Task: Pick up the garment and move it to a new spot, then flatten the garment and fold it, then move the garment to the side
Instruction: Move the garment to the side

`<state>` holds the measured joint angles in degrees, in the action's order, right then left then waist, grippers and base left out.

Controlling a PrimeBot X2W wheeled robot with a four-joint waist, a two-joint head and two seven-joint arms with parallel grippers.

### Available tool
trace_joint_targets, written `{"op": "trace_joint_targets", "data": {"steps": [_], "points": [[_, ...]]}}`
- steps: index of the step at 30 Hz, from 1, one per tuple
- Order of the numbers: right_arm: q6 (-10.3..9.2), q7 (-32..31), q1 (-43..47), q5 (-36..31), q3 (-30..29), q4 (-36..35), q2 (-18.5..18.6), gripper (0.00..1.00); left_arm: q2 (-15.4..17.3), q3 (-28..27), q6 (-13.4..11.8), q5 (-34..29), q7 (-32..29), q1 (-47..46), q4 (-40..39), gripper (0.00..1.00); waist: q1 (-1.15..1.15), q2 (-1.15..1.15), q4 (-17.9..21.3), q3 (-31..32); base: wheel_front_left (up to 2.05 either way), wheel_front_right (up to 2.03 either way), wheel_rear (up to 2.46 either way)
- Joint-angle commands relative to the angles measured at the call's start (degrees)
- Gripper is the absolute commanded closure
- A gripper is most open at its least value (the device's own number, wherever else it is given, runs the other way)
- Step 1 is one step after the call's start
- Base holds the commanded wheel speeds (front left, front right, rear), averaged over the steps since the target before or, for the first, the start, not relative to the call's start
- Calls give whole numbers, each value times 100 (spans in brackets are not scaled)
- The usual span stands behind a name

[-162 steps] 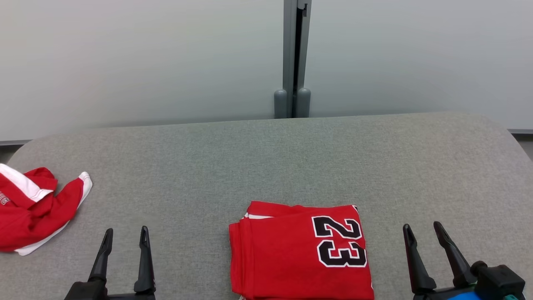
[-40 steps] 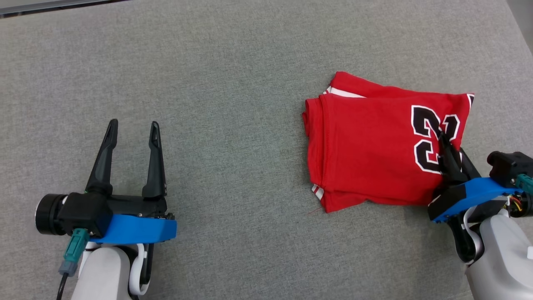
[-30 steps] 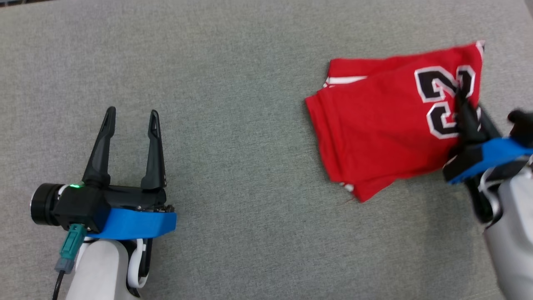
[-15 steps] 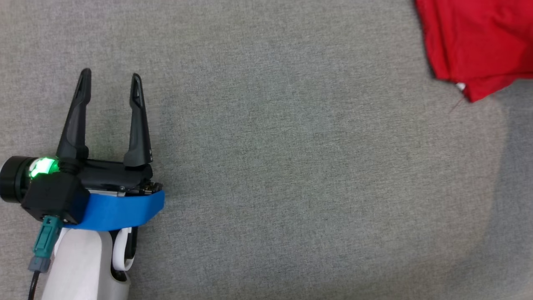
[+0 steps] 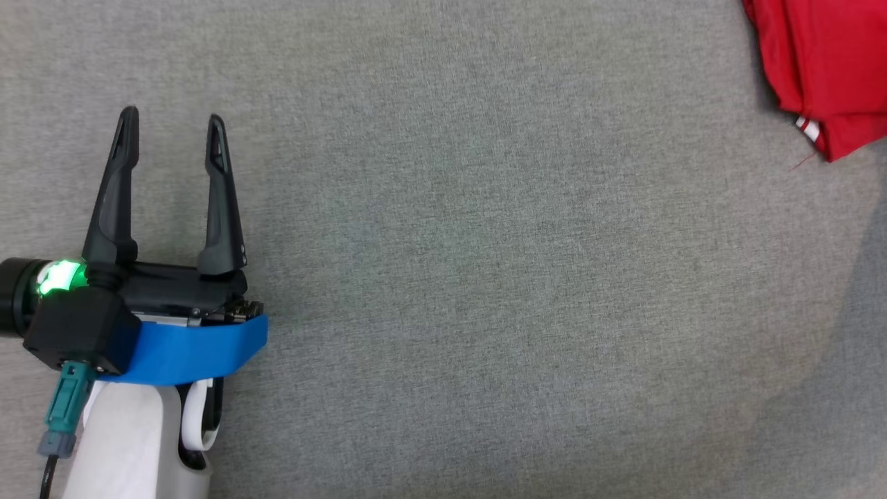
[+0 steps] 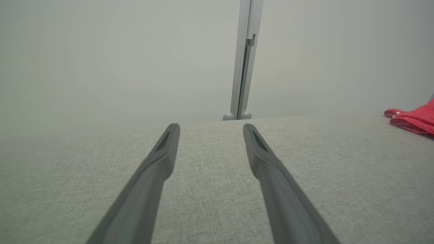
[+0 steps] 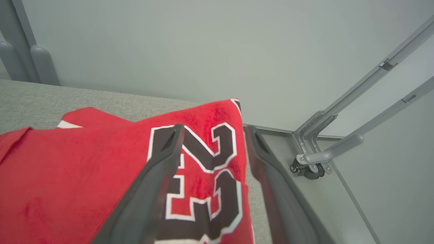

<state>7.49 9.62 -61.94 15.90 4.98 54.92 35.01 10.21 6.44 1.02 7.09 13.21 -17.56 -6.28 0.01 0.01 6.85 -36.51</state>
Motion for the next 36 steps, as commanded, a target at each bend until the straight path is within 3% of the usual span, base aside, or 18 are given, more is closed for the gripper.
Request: {"op": "trace_joint_targets", "data": {"steps": [1,8,17,23,36], "points": [[1,129,-88,-38,-50,107,-37,0,0,-14,-36,47,31,98,36,0,-1,-1,8,112,0,0,0],[1,534,414,100,-125,-40,-253,0,-111,-56,-40,215,145,443,393,0,-1,-1,-117,923,0,0,0],[1,555,1956,182,-114,-1661,-1054,0,-200,-250,-50,445,199,1266,720,0,-1,-1,-274,2108,0,0,0],[1,556,3078,152,-30,-2365,-1627,0,-259,-316,-5,494,201,1706,836,0,-1,-1,-429,2697,0,0,0],[2,418,5277,-13,-463,-3627,-2378,0,-355,-393,113,447,202,2189,1149,0,-1,-1,-720,3400,0,0,0]]}}
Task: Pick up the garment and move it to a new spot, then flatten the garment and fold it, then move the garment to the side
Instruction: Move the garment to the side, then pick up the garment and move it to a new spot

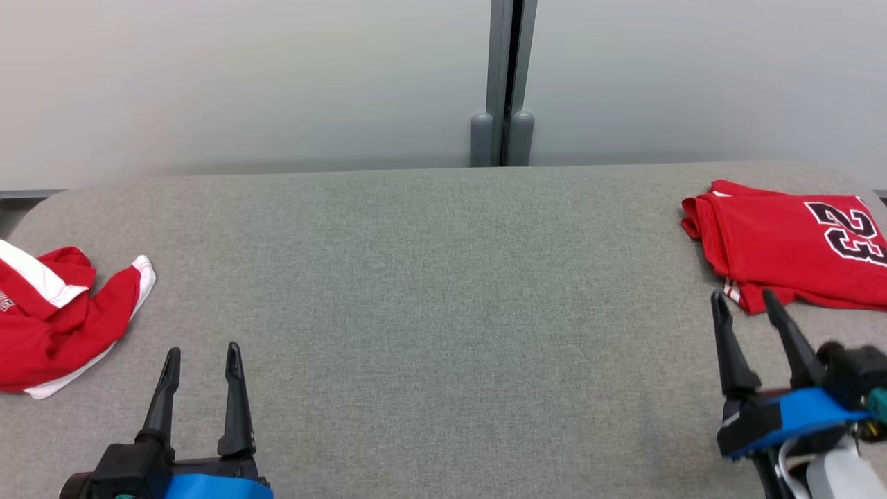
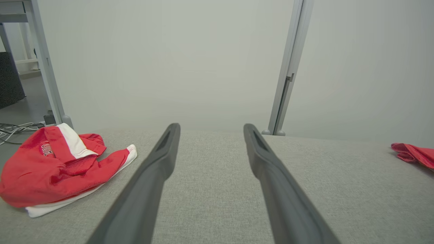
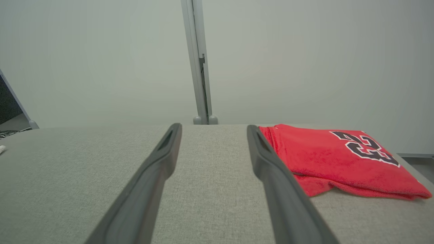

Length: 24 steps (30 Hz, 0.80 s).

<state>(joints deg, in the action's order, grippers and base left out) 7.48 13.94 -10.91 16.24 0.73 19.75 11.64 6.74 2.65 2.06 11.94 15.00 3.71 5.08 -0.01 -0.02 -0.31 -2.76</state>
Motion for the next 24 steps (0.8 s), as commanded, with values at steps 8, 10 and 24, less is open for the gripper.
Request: {"op": "trace_joint_targets", "data": {"steps": [8,10,24], "points": [[3,-248,951,-323,-237,-890,-482,0,-1,-46,-13,-129,24,120,68,0,1,2,-68,168,0,0,0],[3,-326,1108,-389,-245,-1091,-599,0,14,-44,2,-140,24,115,93,0,1,2,-92,199,0,0,0],[3,-688,1858,-521,-216,-2116,-873,0,55,-4,-27,-124,24,69,204,0,1,2,-180,302,0,0,0]]}}
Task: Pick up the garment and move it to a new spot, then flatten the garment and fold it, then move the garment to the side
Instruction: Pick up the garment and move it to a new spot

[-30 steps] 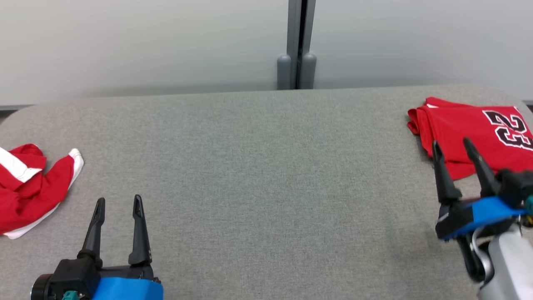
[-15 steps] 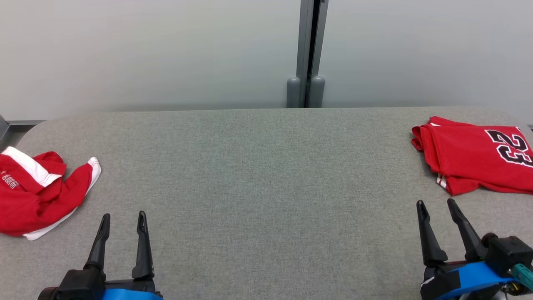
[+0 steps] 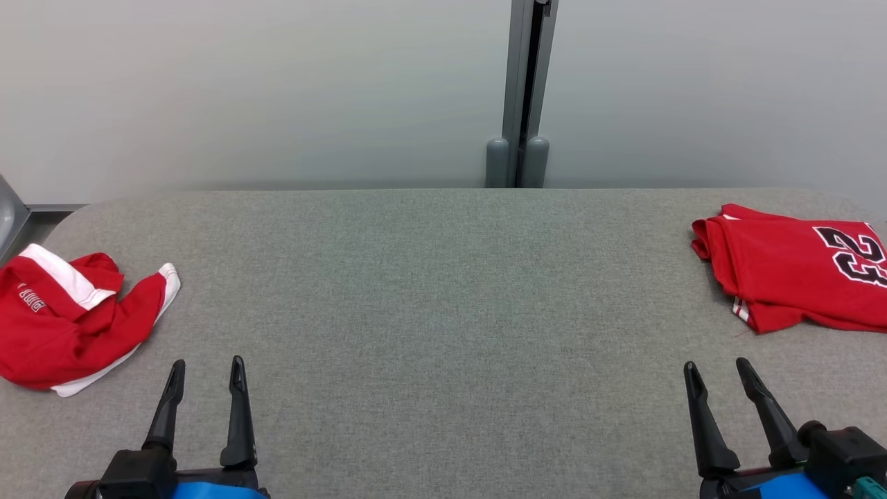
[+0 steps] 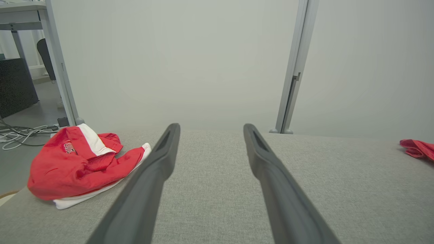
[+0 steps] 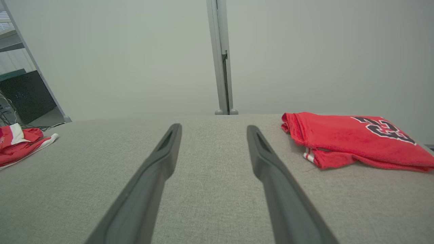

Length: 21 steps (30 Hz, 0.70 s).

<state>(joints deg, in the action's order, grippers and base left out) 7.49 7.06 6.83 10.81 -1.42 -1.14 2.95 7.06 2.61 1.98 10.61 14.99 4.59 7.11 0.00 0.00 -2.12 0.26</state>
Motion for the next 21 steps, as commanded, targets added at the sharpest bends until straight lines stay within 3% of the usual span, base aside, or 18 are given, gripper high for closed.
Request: {"op": "trace_joint_targets", "data": {"steps": [1,21], "points": [[1,-7,97,39,6,-44,-4,0,22,-1,-28,14,25,-18,5,0,0,0,0,-5,0,0,0],[2,49,84,131,-38,37,-6,0,74,35,-87,31,25,-69,48,0,0,0,-14,-72,0,0,0]]}}
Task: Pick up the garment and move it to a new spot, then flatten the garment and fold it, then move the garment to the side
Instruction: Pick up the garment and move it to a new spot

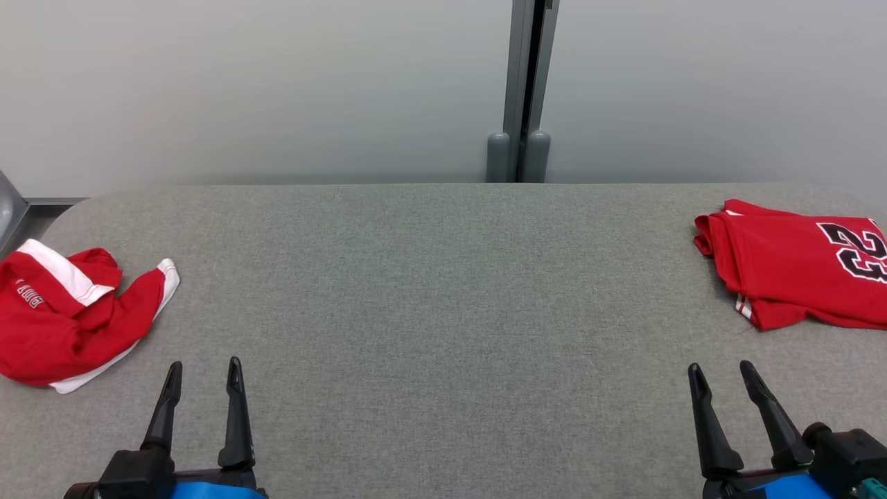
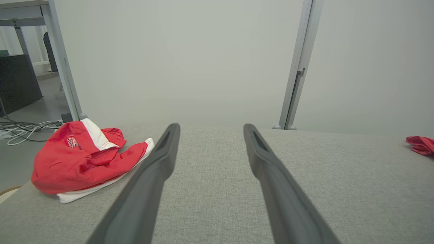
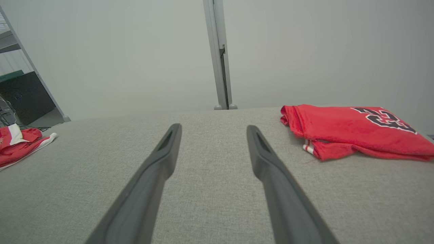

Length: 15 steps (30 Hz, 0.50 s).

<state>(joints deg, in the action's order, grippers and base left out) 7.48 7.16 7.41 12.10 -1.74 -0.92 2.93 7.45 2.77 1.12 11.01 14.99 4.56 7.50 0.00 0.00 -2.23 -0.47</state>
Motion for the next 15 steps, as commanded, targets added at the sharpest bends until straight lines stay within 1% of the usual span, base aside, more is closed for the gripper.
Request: {"op": "trace_joint_targets", "data": {"steps": [1,9,15], "points": [[3,44,36,3,-11,22,-4,0,38,24,-2,-8,25,-64,16,0,0,0,-11,8,0,0,0],[3,56,48,58,37,67,-3,0,66,33,-45,28,18,-107,21,0,0,0,-158,-51,0,0,0],[3,96,8,88,48,122,-1,0,99,3,-59,71,15,-169,26,0,0,0,-460,-155,0,0,0]]}}
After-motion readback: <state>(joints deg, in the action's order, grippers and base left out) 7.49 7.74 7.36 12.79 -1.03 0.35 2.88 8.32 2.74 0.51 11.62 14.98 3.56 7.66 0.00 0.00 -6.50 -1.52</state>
